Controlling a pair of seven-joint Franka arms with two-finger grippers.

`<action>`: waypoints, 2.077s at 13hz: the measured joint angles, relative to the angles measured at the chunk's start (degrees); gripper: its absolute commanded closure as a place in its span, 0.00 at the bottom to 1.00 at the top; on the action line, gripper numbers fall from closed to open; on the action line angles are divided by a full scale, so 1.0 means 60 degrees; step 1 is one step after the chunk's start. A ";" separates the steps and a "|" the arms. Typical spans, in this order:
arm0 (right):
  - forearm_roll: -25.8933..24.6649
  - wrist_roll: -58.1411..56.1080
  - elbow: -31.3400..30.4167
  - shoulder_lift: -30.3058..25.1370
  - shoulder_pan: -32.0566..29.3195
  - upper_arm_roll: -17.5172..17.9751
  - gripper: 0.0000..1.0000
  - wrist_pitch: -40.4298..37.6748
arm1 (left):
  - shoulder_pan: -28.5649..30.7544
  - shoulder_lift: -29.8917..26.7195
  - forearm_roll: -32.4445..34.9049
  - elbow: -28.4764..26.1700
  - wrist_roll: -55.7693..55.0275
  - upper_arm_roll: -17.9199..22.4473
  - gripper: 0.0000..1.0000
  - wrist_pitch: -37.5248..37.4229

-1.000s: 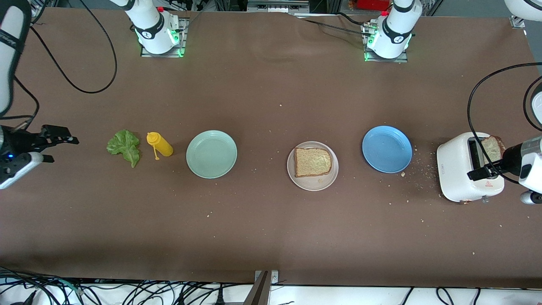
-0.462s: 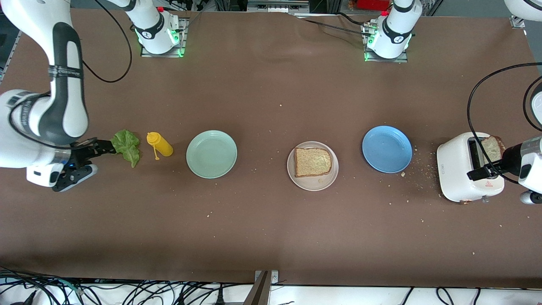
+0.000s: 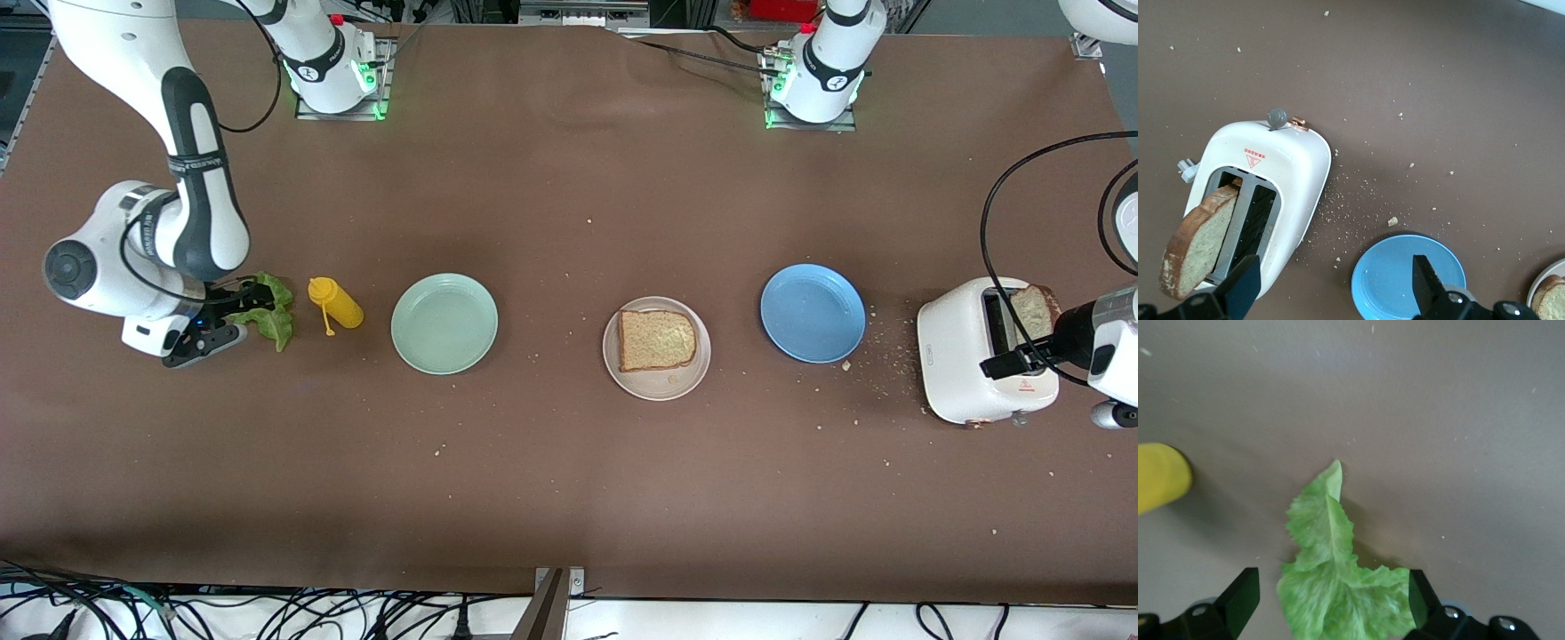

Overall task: Make sandwich in beige plate with both arms
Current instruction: 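Close the right gripper on the lettuce leaf, then lift the lettuce with the right gripper and carry it over the beige plate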

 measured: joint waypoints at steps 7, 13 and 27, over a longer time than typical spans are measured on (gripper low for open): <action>-0.0003 -0.0169 -0.1050 0.0079 0.0285 0.0149 0.56 0.1412 | -0.0002 0.0001 0.0000 0.0000 0.0000 0.0000 0.00 0.0000; -0.0004 -0.0230 -0.1062 0.0090 0.0285 0.0149 1.00 0.1457 | -0.0002 0.0000 0.0000 0.0000 0.0000 0.0000 0.00 0.0000; -0.0004 0.0082 0.3128 -0.0356 0.0266 -0.0767 1.00 -0.3706 | -0.0003 0.0007 0.0000 -0.0002 0.0000 -0.0001 0.00 -0.0003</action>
